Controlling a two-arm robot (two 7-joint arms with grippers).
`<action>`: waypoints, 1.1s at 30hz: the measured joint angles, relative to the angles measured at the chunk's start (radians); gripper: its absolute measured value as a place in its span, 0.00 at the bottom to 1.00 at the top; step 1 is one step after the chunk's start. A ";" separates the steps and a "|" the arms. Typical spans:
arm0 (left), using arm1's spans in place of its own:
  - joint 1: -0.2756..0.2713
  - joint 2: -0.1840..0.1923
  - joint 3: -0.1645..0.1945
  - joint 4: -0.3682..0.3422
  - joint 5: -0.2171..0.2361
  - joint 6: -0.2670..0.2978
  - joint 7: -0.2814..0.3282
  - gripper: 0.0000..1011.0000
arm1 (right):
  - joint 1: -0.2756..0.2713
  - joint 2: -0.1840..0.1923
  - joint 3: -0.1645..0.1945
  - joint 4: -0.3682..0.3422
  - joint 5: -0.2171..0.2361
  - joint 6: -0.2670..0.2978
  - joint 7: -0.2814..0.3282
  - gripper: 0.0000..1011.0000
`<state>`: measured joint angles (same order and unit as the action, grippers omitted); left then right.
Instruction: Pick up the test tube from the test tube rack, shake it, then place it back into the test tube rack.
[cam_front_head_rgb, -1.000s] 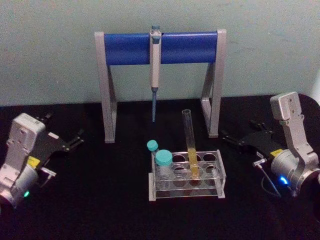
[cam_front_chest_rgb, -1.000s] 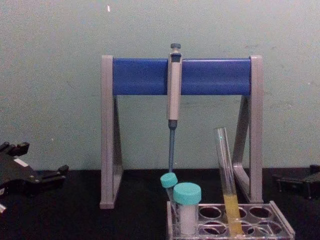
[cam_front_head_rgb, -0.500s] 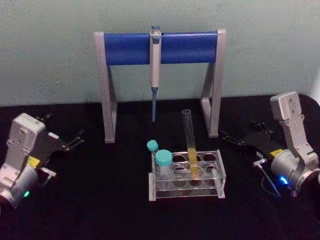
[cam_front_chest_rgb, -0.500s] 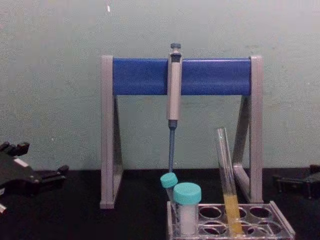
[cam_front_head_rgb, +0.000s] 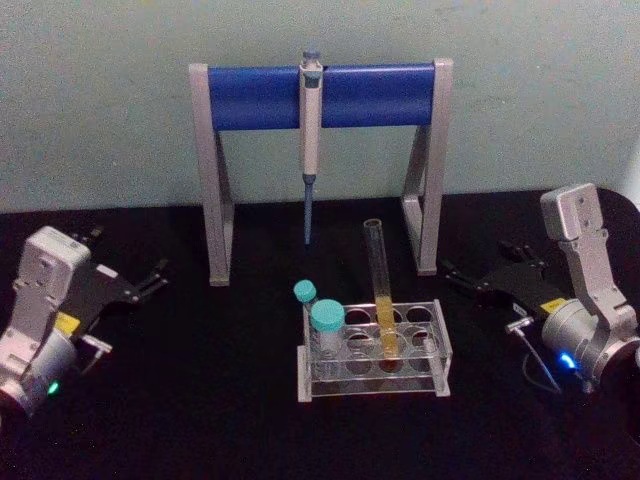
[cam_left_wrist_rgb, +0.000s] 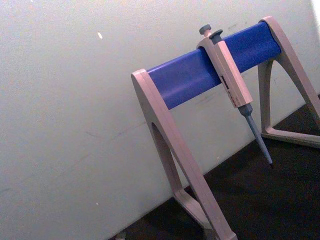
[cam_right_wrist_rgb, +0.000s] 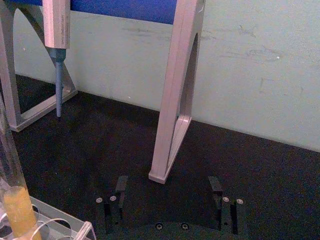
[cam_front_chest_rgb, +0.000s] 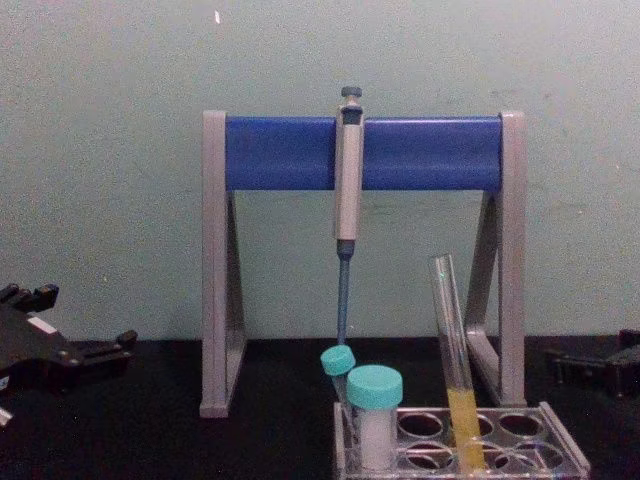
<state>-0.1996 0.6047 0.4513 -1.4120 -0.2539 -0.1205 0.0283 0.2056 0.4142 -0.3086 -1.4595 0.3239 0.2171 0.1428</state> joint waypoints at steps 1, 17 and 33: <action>0.000 0.000 0.000 0.000 0.000 0.000 0.000 0.99 | 0.000 0.000 0.000 0.000 0.000 0.000 0.000 0.99; 0.000 0.000 0.000 0.000 0.000 0.000 0.000 0.99 | 0.000 0.000 0.000 0.000 0.000 0.000 0.000 0.99; 0.000 0.000 0.000 0.000 0.000 0.000 0.000 0.99 | 0.000 0.000 0.000 0.000 0.000 0.000 0.000 0.99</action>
<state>-0.1996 0.6047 0.4514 -1.4120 -0.2539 -0.1205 0.0283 0.2056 0.4142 -0.3086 -1.4595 0.3239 0.2171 0.1429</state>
